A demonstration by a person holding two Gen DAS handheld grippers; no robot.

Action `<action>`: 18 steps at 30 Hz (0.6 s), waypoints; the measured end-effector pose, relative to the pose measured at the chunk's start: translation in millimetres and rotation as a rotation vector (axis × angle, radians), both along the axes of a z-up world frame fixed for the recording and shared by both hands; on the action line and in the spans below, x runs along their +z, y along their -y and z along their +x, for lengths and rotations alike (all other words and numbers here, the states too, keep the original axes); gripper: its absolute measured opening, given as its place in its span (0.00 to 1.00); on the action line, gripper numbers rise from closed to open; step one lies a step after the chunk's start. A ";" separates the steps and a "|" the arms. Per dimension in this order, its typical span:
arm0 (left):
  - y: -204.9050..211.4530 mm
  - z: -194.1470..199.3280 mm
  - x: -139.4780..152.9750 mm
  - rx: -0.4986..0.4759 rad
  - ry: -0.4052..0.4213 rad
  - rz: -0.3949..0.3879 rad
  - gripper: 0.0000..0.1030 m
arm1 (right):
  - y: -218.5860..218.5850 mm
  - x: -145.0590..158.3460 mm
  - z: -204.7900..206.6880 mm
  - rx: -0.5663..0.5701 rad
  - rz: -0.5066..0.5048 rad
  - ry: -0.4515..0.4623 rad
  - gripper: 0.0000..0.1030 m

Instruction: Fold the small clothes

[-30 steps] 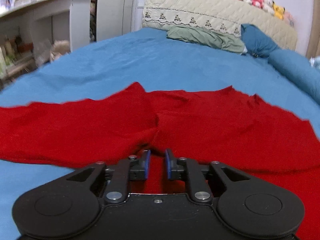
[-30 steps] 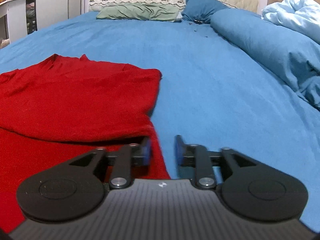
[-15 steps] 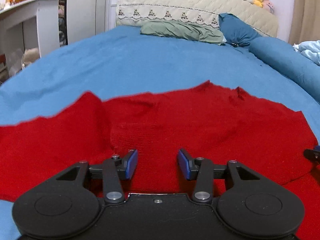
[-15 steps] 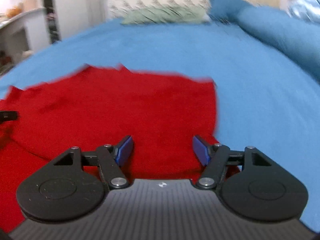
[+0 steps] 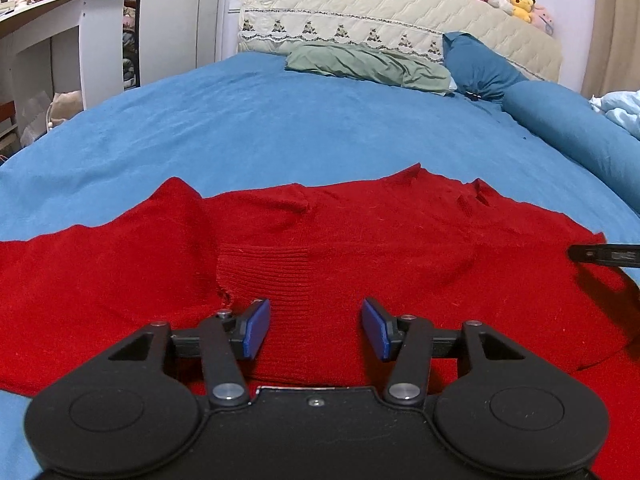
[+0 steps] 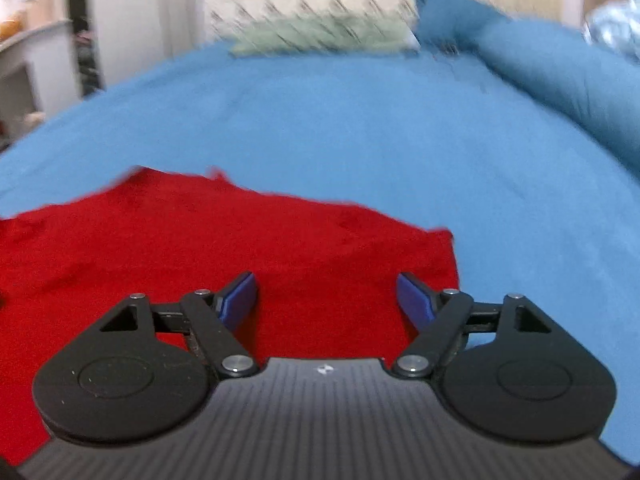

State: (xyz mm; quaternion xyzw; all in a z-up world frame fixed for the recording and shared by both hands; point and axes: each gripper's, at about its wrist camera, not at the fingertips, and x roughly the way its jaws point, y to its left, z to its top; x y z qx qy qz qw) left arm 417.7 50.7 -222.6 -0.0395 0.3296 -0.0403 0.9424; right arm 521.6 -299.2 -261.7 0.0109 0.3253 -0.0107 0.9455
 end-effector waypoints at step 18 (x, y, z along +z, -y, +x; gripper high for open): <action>-65.8 -60.0 81.6 0.174 0.120 -0.085 0.96 | -49.9 76.0 -96.4 0.249 0.045 0.094 1.00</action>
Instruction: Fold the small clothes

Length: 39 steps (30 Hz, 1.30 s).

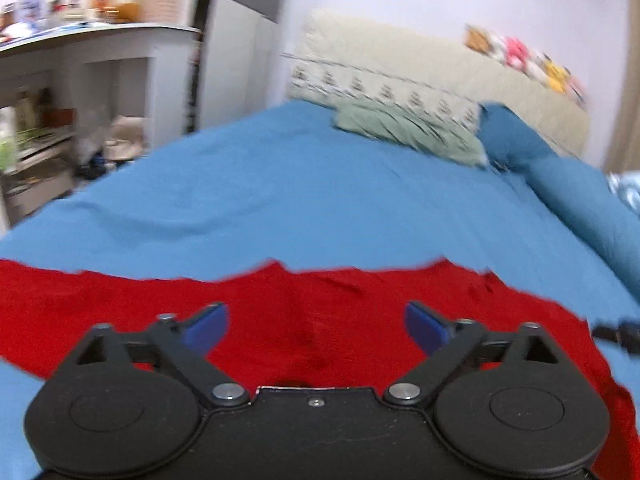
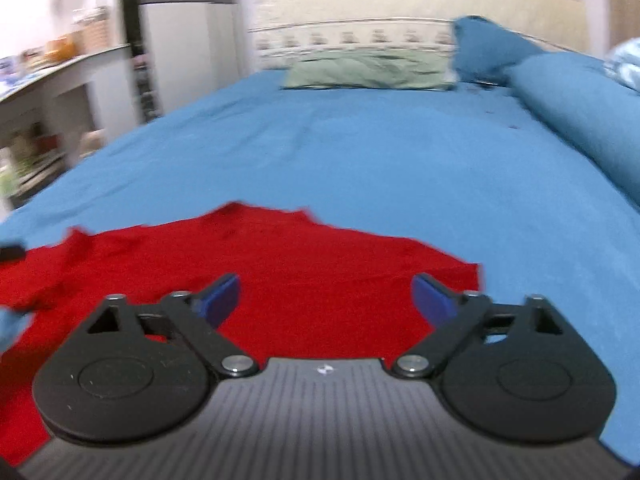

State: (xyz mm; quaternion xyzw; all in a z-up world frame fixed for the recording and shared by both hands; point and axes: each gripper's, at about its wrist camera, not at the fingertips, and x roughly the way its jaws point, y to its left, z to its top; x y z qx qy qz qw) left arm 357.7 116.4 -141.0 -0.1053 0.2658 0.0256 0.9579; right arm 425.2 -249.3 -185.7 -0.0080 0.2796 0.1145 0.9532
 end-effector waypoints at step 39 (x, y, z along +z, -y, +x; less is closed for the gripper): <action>-117.9 16.3 28.4 0.300 0.156 0.096 0.06 | -6.4 -2.1 -21.1 -0.012 0.080 -0.036 1.00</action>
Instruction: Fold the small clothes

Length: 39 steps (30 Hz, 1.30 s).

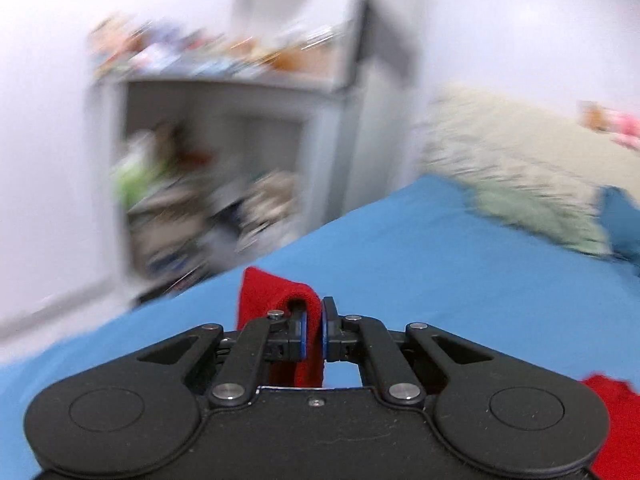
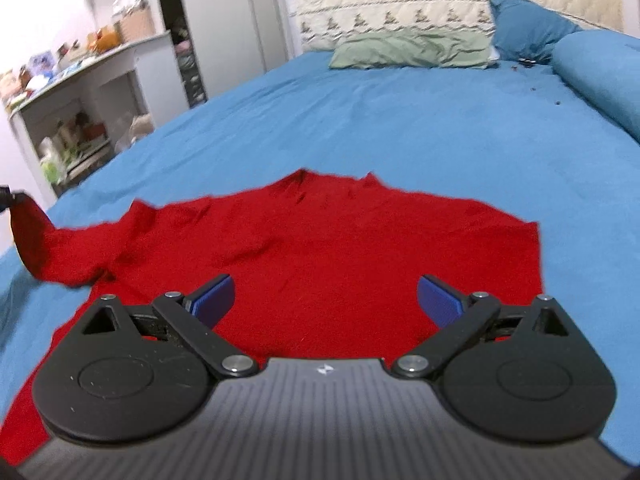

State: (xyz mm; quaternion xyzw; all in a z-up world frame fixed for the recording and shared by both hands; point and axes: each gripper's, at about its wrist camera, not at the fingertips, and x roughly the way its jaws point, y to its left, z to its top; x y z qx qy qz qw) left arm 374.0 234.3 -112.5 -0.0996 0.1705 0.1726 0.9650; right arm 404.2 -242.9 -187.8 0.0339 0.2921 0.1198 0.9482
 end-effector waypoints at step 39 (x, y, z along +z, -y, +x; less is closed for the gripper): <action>133.5 -20.1 -100.2 -0.266 -0.249 0.085 0.88 | -96.9 -46.3 73.4 0.128 -0.212 -0.016 0.76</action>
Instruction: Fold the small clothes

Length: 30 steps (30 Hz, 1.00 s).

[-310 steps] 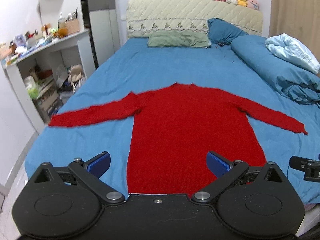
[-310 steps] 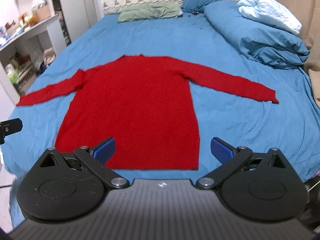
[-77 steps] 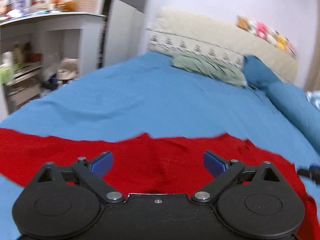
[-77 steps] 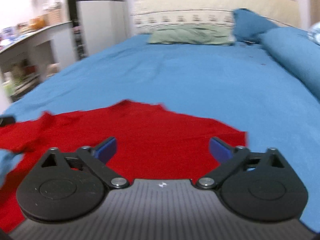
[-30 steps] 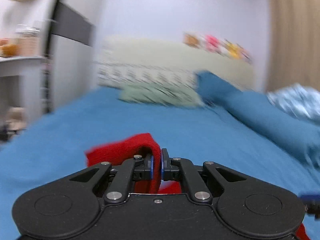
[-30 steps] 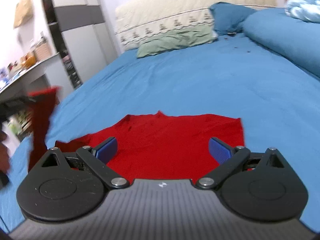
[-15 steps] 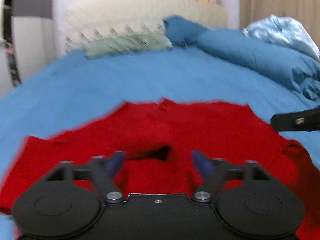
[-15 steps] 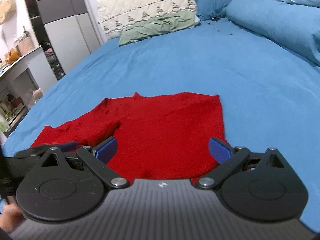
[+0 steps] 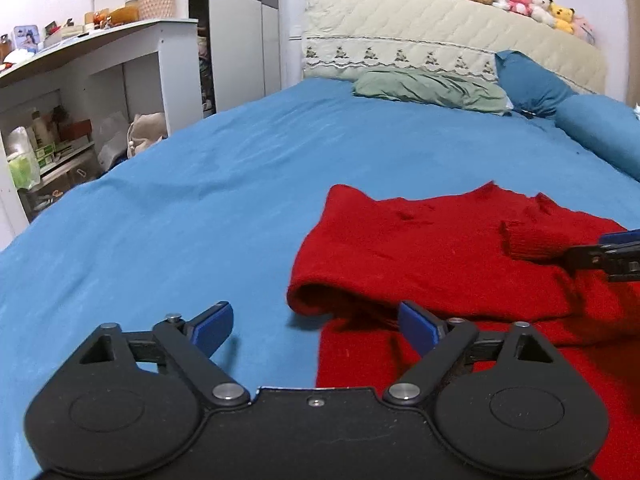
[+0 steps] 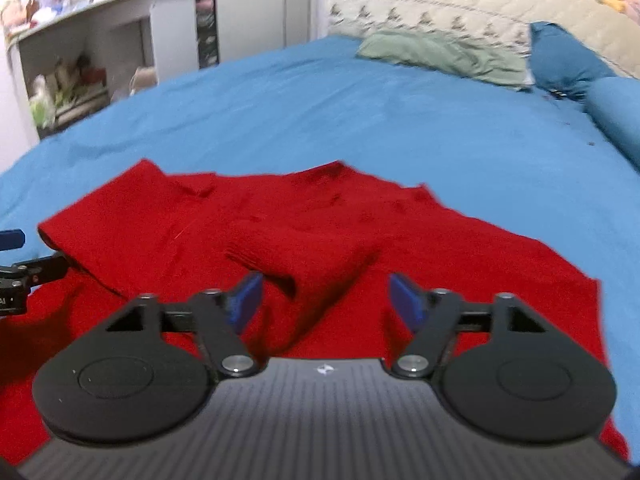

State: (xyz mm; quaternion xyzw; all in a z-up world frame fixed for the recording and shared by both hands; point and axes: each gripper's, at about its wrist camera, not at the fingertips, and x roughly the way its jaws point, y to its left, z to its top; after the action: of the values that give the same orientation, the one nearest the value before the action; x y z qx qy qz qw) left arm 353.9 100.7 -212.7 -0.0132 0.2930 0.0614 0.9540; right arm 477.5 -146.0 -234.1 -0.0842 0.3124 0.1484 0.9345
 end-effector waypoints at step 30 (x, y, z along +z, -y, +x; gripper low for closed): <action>-15.0 18.9 -18.8 0.003 0.006 -0.108 0.85 | 121.3 -14.4 -17.6 -0.398 0.421 -0.089 0.45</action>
State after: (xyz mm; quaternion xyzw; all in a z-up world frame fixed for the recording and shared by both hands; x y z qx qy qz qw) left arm 372.8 115.8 -231.5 -0.0655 0.2928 0.0468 0.9528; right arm 460.0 -267.3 -248.5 0.1813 0.3256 0.0272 0.9276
